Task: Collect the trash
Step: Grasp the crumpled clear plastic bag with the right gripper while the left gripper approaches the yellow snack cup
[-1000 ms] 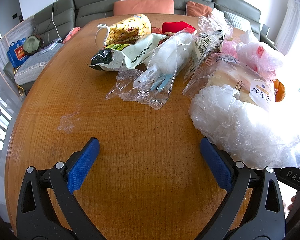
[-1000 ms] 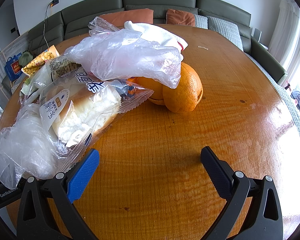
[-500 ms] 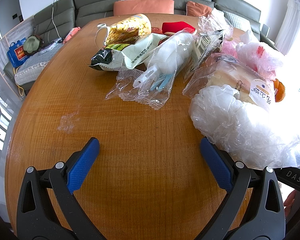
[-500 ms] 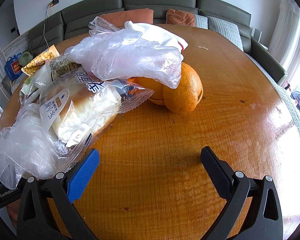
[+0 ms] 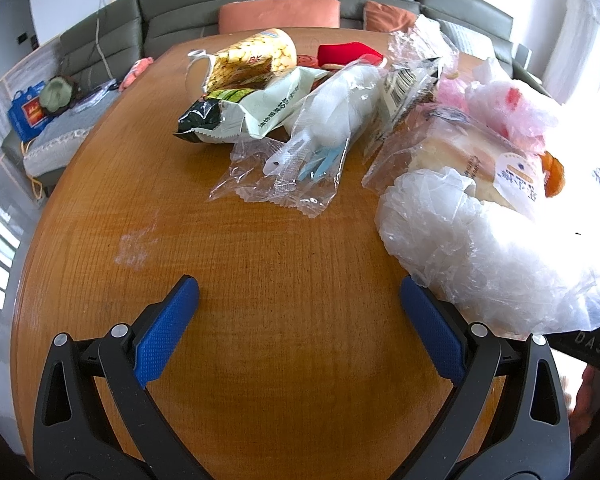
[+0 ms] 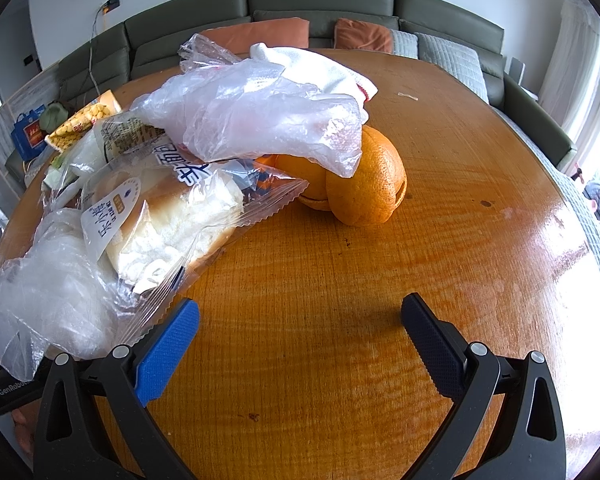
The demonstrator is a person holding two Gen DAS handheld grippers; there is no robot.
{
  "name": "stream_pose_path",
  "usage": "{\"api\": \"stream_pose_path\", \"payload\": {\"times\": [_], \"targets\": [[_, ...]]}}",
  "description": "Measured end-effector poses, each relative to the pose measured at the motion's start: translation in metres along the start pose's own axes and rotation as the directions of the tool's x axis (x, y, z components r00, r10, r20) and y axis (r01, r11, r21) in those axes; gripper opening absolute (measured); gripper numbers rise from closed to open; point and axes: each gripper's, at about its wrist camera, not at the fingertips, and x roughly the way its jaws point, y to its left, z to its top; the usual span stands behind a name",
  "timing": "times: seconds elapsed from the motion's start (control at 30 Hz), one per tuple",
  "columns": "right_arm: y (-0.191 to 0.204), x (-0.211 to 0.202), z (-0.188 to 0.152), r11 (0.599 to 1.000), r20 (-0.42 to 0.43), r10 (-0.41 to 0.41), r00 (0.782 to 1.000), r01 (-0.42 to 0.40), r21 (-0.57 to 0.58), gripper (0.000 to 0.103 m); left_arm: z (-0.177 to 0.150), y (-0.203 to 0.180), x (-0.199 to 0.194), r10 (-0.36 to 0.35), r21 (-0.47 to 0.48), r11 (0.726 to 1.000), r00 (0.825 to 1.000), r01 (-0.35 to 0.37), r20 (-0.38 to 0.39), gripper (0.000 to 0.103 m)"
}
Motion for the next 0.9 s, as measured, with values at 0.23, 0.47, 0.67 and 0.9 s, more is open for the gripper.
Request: {"api": "stream_pose_path", "payload": {"times": [0.23, 0.47, 0.67, 0.9], "targets": [[-0.003, -0.032, 0.004, 0.998, 0.016, 0.046, 0.999, -0.045, -0.037, 0.100, 0.001, 0.014, -0.023, -0.019, -0.004, 1.000, 1.000, 0.019, 0.025, 0.097], [0.005, -0.076, 0.013, 0.989, 0.054, 0.118, 0.992, -0.112, -0.100, 0.096, 0.014, 0.028, -0.053, -0.023, -0.009, 1.000, 0.998, 0.023, 0.066, 0.097], [0.053, -0.100, 0.023, 0.940, 0.027, 0.279, 0.960, -0.267, -0.214, 0.085, 0.024, 0.056, -0.065, -0.017, -0.065, 0.998, 0.998, 0.022, 0.063, 0.097], [0.120, -0.078, 0.013, 0.891, -0.049, 0.339, 0.940, -0.337, -0.303, 0.081, 0.029, 0.088, -0.074, 0.009, -0.080, 0.997, 0.996, -0.002, 0.090, 0.097]]}}
